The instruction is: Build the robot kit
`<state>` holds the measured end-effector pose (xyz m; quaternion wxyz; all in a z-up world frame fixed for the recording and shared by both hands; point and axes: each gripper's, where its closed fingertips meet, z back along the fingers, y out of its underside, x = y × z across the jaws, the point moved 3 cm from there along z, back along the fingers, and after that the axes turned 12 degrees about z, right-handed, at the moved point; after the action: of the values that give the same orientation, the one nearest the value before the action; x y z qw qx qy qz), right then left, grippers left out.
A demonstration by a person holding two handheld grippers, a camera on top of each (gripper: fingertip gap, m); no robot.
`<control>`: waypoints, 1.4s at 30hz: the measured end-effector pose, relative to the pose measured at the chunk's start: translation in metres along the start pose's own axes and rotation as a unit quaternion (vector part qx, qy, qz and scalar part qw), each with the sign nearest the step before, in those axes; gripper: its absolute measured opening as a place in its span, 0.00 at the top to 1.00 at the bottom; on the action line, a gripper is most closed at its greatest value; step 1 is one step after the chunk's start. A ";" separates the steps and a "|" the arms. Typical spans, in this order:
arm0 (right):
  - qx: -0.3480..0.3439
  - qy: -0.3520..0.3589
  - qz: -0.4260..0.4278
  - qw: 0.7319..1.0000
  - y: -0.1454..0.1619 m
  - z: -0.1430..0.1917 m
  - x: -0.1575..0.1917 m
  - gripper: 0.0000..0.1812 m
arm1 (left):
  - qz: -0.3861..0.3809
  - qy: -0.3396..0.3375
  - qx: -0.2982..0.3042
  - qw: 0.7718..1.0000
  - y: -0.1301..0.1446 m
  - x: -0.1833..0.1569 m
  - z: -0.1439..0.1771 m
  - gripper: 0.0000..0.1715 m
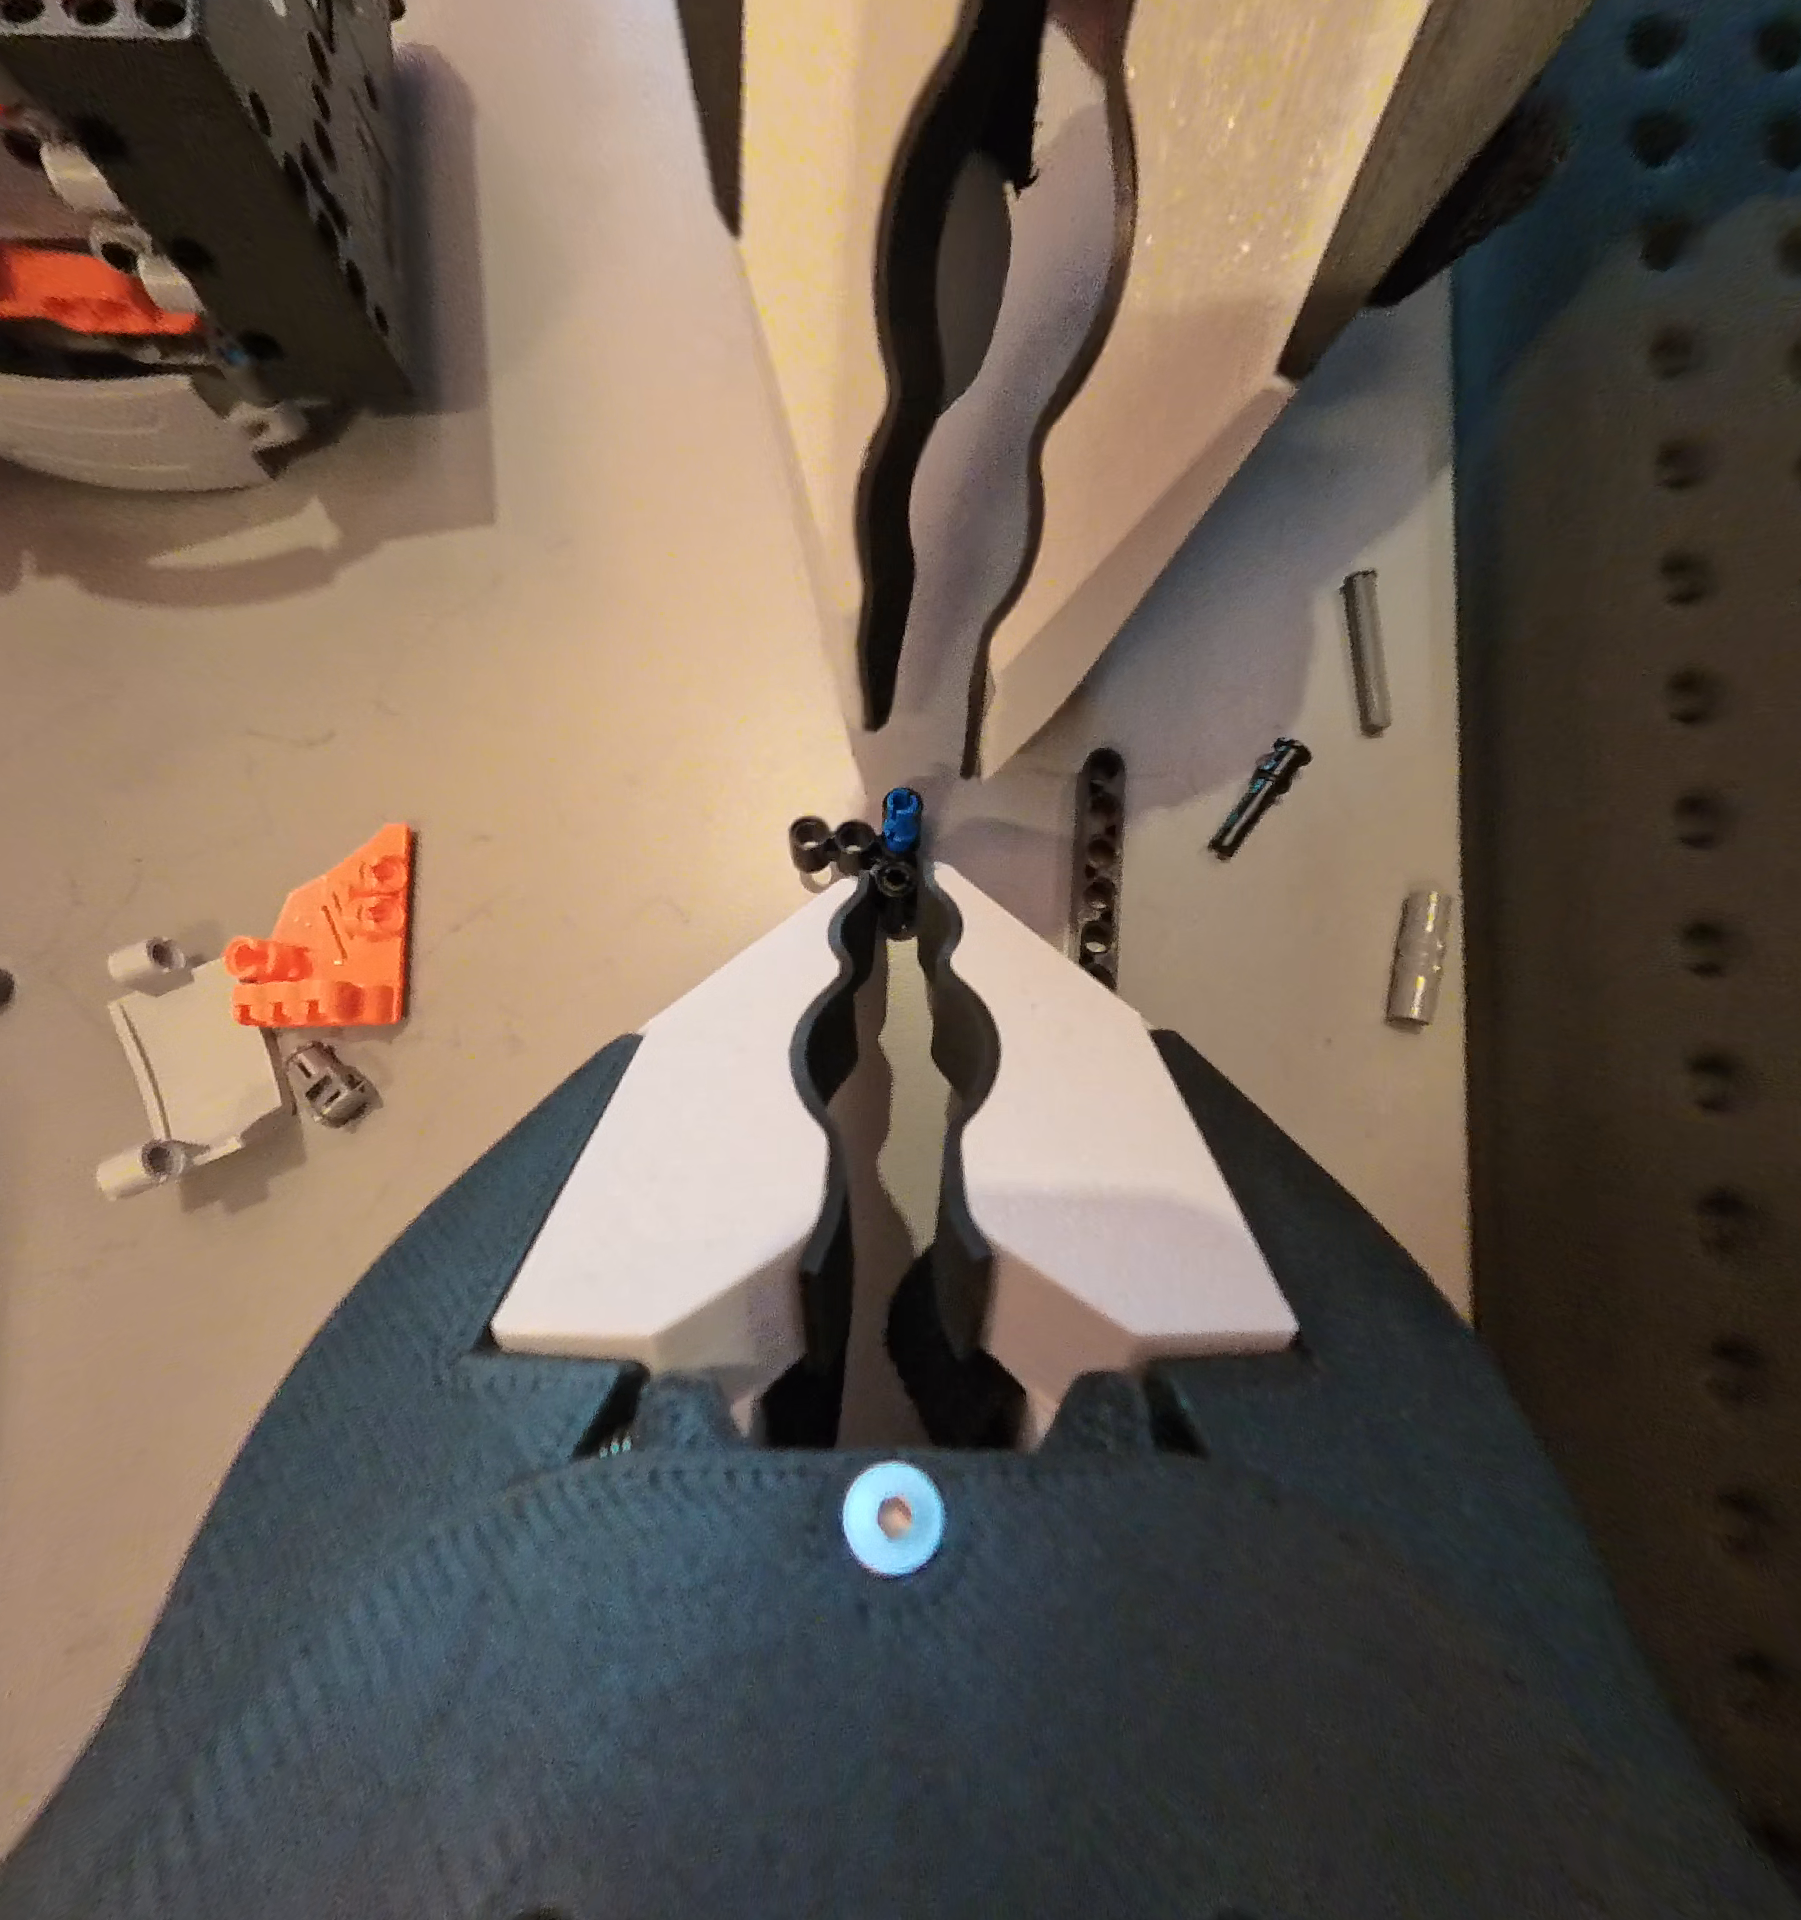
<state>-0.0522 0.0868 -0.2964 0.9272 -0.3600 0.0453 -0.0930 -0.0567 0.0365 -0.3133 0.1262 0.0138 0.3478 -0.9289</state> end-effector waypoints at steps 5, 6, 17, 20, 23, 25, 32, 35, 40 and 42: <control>0.013 0.007 0.007 1.000 0.002 -0.002 0.001 0.92 | -0.005 -0.005 0.000 1.000 -0.001 -0.001 -0.001 0.97; 0.015 0.008 0.010 1.000 0.003 -0.002 0.001 0.93 | -0.006 -0.005 0.001 1.000 -0.001 -0.001 -0.001 0.97; 0.029 0.006 0.021 0.999 0.009 -0.013 0.007 0.98 | 0.000 -0.009 -0.002 1.000 -0.001 -0.002 -0.002 0.96; 0.030 0.005 0.021 0.999 0.009 -0.013 0.007 0.99 | -0.001 -0.011 -0.001 1.000 0.000 -0.002 -0.001 0.95; 0.030 0.004 0.020 0.999 0.009 -0.013 0.008 0.99 | -0.003 -0.020 -0.001 1.000 0.000 -0.001 -0.001 0.93; 0.030 0.004 0.020 0.999 0.009 -0.013 0.008 0.98 | -0.001 -0.022 0.000 1.000 0.001 -0.001 0.000 0.92; 0.015 -0.005 0.002 1.000 0.006 -0.010 0.010 0.91 | -0.001 -0.033 -0.001 0.999 0.003 0.000 0.005 0.86; 0.011 -0.002 -0.003 1.000 0.005 -0.007 0.010 0.90 | 0.008 -0.035 -0.007 0.999 0.005 0.001 0.013 0.85; 0.010 -0.001 -0.004 1.000 0.005 0.001 0.009 0.90 | 0.033 -0.047 -0.020 0.998 0.011 0.003 0.038 0.84; 0.007 -0.001 -0.008 1.000 0.005 0.003 0.009 0.90 | 0.038 -0.057 -0.015 0.998 0.017 0.004 0.046 0.85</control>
<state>-0.0419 0.0908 -0.2974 0.9288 -0.3543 0.0407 -0.1004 -0.0535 -0.0068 -0.2899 0.1813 -0.0274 0.3527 -0.9176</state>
